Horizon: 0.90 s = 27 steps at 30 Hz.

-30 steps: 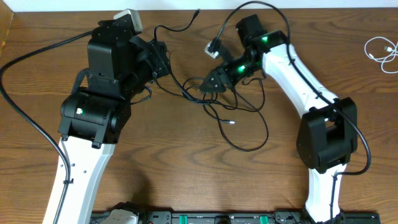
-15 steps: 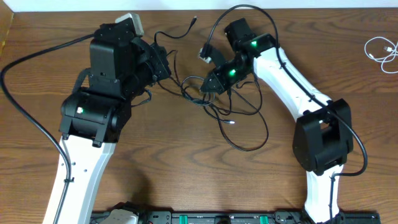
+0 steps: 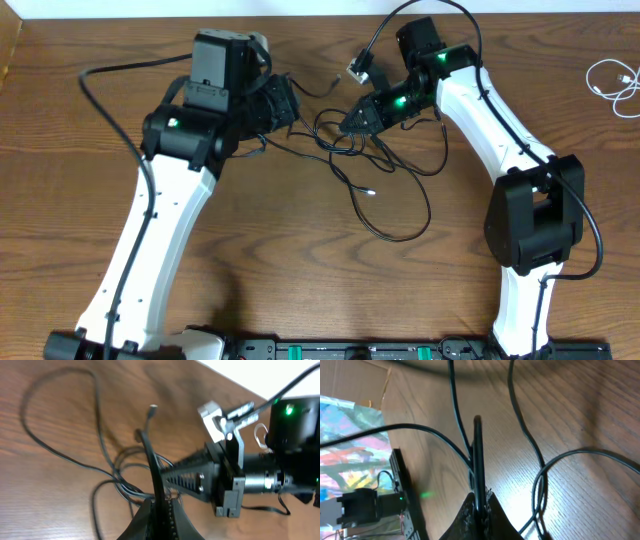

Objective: Untangle cables

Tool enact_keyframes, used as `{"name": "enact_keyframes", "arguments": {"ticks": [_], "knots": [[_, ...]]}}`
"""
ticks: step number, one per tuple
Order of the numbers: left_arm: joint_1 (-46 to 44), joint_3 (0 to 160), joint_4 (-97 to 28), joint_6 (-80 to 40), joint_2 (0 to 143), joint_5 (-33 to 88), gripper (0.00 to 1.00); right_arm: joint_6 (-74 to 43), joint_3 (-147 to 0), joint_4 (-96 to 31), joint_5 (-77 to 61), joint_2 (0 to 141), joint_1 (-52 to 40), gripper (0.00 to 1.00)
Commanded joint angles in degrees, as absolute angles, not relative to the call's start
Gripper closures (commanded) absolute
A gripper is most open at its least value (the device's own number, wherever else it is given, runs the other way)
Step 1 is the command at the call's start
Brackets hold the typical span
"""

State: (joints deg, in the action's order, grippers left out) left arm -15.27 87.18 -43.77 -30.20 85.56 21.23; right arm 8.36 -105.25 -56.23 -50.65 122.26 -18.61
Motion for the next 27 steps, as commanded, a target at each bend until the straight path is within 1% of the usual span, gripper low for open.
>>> {"name": "enact_keyframes", "arguments": {"ticks": [1, 5, 11, 20, 22, 24, 25, 27], "knots": [[-15.4, 88.3, -44.6, -28.3, 86.9, 28.1, 0.93, 5.5, -105.3, -55.4, -52.4, 122.3, -18.4, 0.99], [-15.9, 88.3, -46.3, -27.7, 87.2, 27.9, 0.92, 3.6, -105.3, -54.8, -52.5, 122.3, -17.5, 0.99], [-17.5, 88.3, -44.9, -27.7, 87.4, 26.8, 0.93, 2.6, -105.3, -55.4, -53.6, 122.3, -17.0, 0.99], [-17.8, 88.3, -44.6, -27.7, 87.7, 17.6, 0.92, 2.1, -105.3, -57.5, -53.7, 122.3, -16.6, 0.99], [-17.8, 88.3, -44.8, -27.7, 87.7, 15.7, 0.83, 2.1, -105.3, -57.6, -54.2, 122.3, -16.3, 0.99], [-17.8, 88.3, -45.3, -27.7, 87.7, 14.0, 0.59, 0.9, -105.3, -57.6, -54.4, 122.3, -15.7, 0.99], [-17.8, 88.3, -45.7, -27.7, 87.7, 13.3, 0.5, 0.2, -105.3, -57.7, -54.4, 122.3, -15.4, 0.99], [-17.8, 88.3, -46.3, -27.6, 87.7, 12.1, 0.24, -0.9, -105.3, -57.7, -54.7, 122.3, -14.3, 0.99]]}}
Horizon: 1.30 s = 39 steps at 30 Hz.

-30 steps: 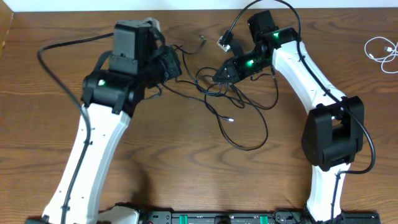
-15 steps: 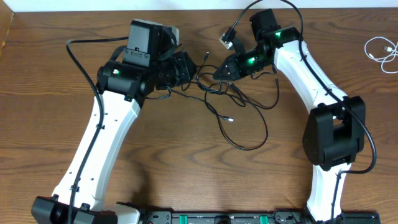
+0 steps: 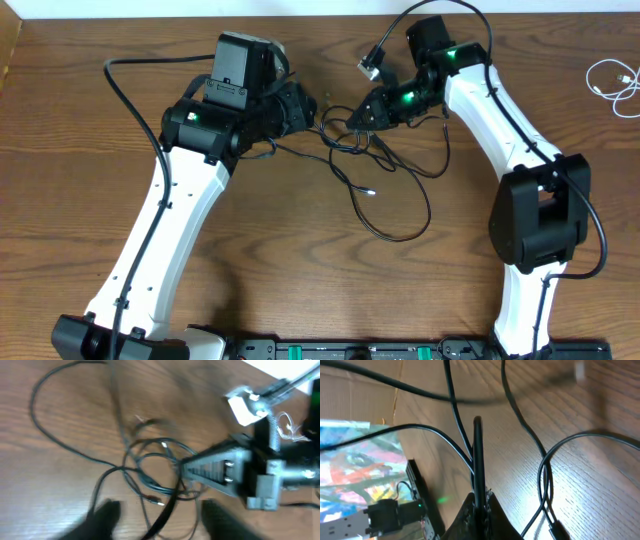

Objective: Untangle cables

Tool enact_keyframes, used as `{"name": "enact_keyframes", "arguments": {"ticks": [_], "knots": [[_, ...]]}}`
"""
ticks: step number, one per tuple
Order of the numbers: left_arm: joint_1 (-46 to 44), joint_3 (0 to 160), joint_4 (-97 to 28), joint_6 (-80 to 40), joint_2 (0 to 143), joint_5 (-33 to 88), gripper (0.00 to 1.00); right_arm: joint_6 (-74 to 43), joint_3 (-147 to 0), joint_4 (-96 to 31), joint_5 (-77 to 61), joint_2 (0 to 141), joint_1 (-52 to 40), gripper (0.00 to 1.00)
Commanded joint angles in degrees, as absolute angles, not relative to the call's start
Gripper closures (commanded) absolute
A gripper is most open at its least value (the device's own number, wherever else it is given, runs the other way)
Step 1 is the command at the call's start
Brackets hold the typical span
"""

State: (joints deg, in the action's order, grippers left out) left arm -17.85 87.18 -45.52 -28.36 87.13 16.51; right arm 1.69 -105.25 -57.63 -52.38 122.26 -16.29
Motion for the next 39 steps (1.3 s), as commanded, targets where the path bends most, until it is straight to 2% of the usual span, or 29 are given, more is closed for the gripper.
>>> {"name": "enact_keyframes", "arguments": {"ticks": [1, 7, 11, 15, 21, 23, 33, 39], "knots": [[-17.8, 88.3, -46.5, -27.4, 87.7, 11.6, 0.18, -1.3, -105.3, -57.8, -54.9, 122.3, -13.6, 0.99], [-17.8, 88.3, -47.5, -23.3, 87.7, 10.6, 0.17, -3.0, -105.3, -59.5, -55.1, 122.3, -10.4, 0.99], [-17.8, 88.2, -47.6, -22.7, 87.8, 10.7, 0.3, -6.7, -105.3, -60.6, -55.0, 122.3, -9.8, 0.99], [-18.5, 86.2, -47.6, -22.7, 87.8, 10.7, 0.37, -9.3, -105.3, -60.6, -56.8, 122.3, -9.8, 0.99], [-21.0, 83.3, -47.2, -22.7, 89.1, 10.9, 0.37, -9.1, -105.3, -60.6, -67.3, 122.3, -9.8, 0.99], [-21.5, 83.3, -46.9, -22.7, 89.5, 11.0, 0.41, -9.1, -105.3, -60.6, -69.2, 122.3, -9.8, 0.99], [-24.6, 83.2, -43.0, -23.0, 93.3, 11.1, 0.54, -7.2, -105.3, -60.7, -71.8, 122.3, -9.8, 0.99], [-26.0, 83.2, -41.5, -23.2, 95.4, 11.5, 0.56, -6.6, -105.3, -60.7, -71.7, 122.3, -9.8, 0.99]]}}
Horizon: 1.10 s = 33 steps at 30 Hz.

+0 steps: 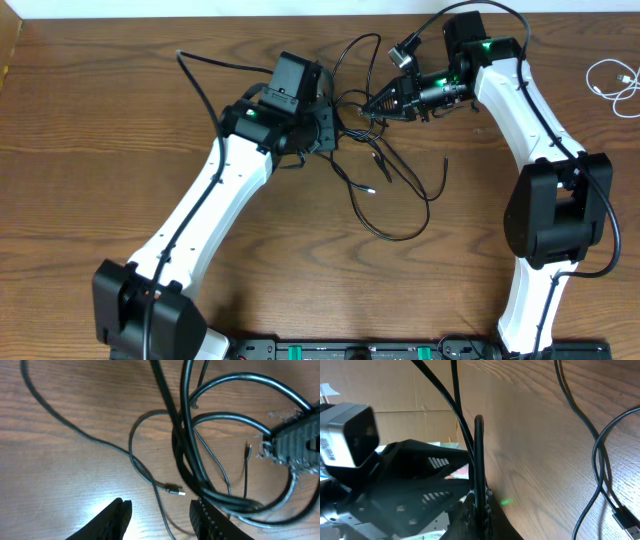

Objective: Untangle cables

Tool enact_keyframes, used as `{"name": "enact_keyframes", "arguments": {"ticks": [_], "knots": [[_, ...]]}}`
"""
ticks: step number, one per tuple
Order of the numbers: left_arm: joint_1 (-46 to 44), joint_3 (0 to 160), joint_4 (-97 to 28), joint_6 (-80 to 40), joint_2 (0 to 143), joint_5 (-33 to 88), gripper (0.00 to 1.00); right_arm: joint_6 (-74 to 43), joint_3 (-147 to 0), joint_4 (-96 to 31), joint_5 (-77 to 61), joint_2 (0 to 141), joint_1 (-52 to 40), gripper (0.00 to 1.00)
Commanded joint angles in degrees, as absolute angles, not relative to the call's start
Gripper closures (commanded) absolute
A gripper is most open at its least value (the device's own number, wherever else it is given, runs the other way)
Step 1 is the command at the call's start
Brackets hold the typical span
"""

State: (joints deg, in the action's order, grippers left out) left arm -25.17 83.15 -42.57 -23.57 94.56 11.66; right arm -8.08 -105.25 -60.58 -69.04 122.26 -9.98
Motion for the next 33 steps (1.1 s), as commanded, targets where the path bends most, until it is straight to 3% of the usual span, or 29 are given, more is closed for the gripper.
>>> {"name": "enact_keyframes", "arguments": {"ticks": [1, 18, 23, 33], "knots": [[-26.2, 83.2, -40.9, -23.2, 95.5, 11.5, 0.56, -6.6, -105.3, -60.6, -71.6, 122.3, -9.8, 0.99], [-26.3, 83.1, -36.8, -27.7, 97.1, 10.9, 0.56, -6.6, -105.3, -60.6, -71.0, 122.3, -10.3, 0.99], [-26.3, 83.1, -36.8, -29.5, 99.3, 13.9, 0.64, -6.6, -105.3, -60.6, -71.1, 122.3, -10.3, 0.99], [-26.5, 83.1, -34.8, -31.4, 99.5, 14.3, 0.65, -6.6, -105.3, -60.6, -71.1, 122.3, -10.8, 0.99]]}}
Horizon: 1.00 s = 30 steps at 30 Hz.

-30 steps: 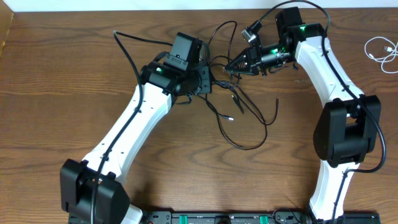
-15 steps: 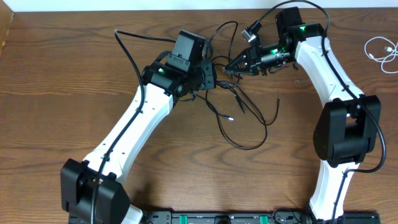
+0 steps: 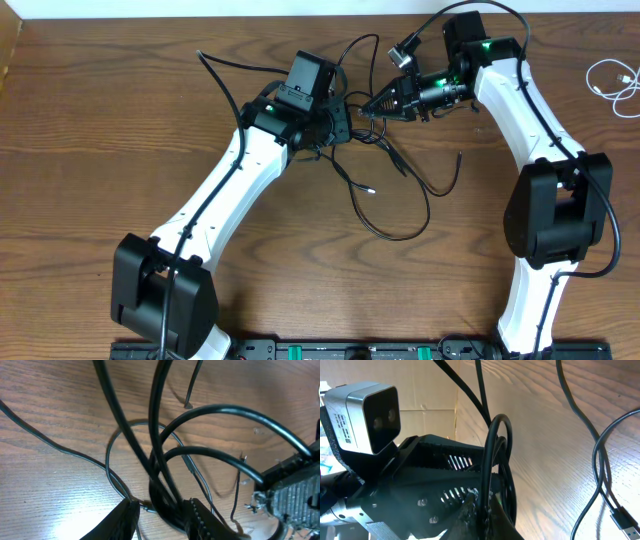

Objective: Untangle cables

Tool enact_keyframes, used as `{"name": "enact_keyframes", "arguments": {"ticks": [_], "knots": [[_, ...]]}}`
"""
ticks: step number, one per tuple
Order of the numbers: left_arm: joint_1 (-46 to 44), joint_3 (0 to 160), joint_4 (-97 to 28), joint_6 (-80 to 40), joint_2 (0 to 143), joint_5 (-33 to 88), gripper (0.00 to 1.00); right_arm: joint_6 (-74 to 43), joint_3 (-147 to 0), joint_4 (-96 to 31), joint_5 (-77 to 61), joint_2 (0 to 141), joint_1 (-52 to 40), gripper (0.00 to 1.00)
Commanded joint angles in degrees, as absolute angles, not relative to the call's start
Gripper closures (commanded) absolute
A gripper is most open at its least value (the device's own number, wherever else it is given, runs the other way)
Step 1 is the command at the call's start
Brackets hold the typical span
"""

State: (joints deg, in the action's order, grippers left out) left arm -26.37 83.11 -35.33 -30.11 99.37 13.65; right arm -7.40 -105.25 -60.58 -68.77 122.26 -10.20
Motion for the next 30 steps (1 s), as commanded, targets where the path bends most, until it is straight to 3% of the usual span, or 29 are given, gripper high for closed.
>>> {"name": "enact_keyframes", "arguments": {"ticks": [1, 9, 12, 14, 15, 21, 30], "knots": [[-26.5, 83.1, -34.8, -31.9, 99.6, 14.3, 0.65, -6.6, -105.3, -60.6, -71.1, 122.3, -11.0, 0.99], [-26.5, 83.0, -33.5, -34.9, 100.0, 14.3, 0.67, -6.6, -105.3, -60.6, -73.5, 122.3, -11.1, 0.99], [-26.5, 83.0, -33.3, -35.1, 100.0, 14.3, 0.76, -6.6, -105.3, -60.6, -72.6, 122.3, -11.0, 0.99], [-26.5, 83.0, -33.3, -35.1, 100.0, 14.3, 0.9, -6.6, -105.3, -60.6, -70.3, 122.3, -10.9, 0.99], [-26.5, 83.0, -33.3, -35.1, 100.0, 14.3, 0.92, -6.6, -105.3, -60.6, -69.1, 122.3, -10.9, 0.99], [-26.4, 83.0, -32.7, -35.0, 99.8, 14.3, 0.93, -6.9, -105.3, -60.6, -65.1, 122.3, -10.2, 0.99], [-26.4, 83.2, -30.9, -35.0, 95.5, 14.3, 0.93, -12.8, -105.2, -60.9, -34.9, 122.3, -10.6, 0.99]]}}
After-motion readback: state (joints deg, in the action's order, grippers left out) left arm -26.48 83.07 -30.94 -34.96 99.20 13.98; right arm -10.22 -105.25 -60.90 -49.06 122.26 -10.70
